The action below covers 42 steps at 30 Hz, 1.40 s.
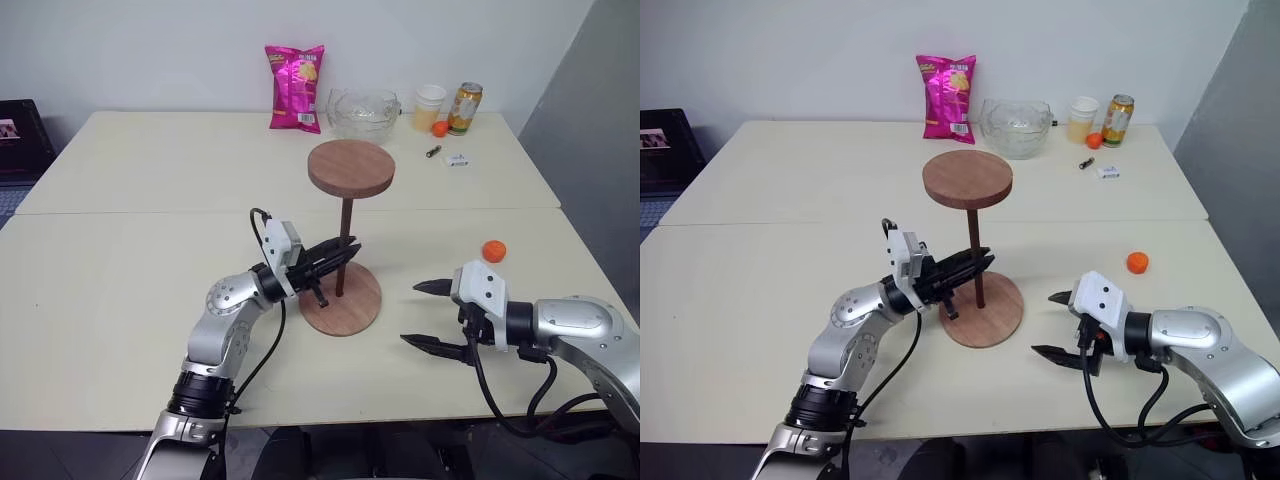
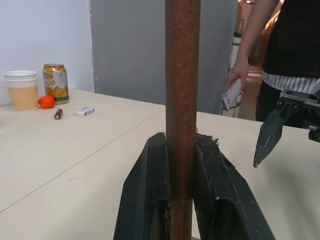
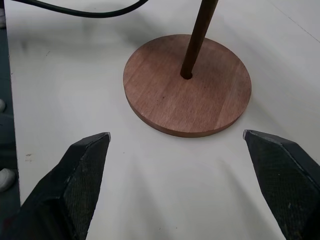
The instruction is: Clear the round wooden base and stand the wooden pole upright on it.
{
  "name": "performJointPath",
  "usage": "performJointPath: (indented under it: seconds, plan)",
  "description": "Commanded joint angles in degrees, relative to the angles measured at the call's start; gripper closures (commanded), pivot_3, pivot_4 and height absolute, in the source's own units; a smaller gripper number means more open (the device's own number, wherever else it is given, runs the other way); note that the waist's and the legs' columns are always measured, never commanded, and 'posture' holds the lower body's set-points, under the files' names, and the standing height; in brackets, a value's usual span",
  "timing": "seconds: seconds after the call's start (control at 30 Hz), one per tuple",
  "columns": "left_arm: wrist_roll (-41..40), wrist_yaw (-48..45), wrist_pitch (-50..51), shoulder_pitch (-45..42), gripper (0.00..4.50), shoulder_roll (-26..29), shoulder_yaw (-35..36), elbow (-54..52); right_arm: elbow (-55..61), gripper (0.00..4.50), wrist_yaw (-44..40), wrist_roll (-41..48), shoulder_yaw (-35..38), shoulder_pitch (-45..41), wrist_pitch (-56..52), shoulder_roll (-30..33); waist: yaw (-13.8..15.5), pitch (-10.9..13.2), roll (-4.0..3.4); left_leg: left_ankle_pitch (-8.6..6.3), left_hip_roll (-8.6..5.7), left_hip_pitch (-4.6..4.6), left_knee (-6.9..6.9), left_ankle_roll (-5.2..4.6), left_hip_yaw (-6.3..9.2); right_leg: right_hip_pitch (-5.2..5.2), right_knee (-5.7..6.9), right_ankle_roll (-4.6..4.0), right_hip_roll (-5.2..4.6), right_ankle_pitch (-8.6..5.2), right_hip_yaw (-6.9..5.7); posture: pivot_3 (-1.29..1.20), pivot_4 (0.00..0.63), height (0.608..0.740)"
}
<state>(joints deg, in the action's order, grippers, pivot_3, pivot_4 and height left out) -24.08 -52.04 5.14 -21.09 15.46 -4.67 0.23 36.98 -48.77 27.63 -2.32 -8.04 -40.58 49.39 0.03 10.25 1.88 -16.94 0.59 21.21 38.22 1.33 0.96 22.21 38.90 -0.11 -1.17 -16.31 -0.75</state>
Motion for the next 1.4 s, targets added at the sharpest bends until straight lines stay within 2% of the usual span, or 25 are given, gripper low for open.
performJointPath:
  seconds: [0.03,0.83,1.4]
  plan:
    - [1.08,-0.79,-2.19,0.32,4.25,-0.21,-0.81,0.08,2.8,0.0,-0.52,1.14,1.79,-0.06,0.03,1.06,0.0,0.0,0.0,0.0,0.0,0.0,0.0,0.0,0.0,0.0,0.0,0.0,0.0,0.0,0.0,0.0,0.15,0.74]
    - [1.36,1.64,-2.75,2.82,4.25,0.78,0.55,2.75,2.91,0.0,-0.32,1.61,1.4,-0.57,-0.23,1.53,-0.06,-0.02,0.01,0.0,0.01,-0.17,-0.04,-0.01,-0.01,-0.13,0.0,0.01,0.01,0.0,0.01,0.0,0.15,0.74]
    - [6.76,2.85,-3.8,3.4,4.25,3.76,-3.24,5.46,3.32,0.0,0.28,1.54,1.24,0.07,-0.41,1.2,-0.15,-0.31,0.0,0.0,0.05,-0.34,-0.09,-0.01,-0.01,-0.24,0.01,0.11,0.07,-0.07,0.02,0.0,0.15,0.74]
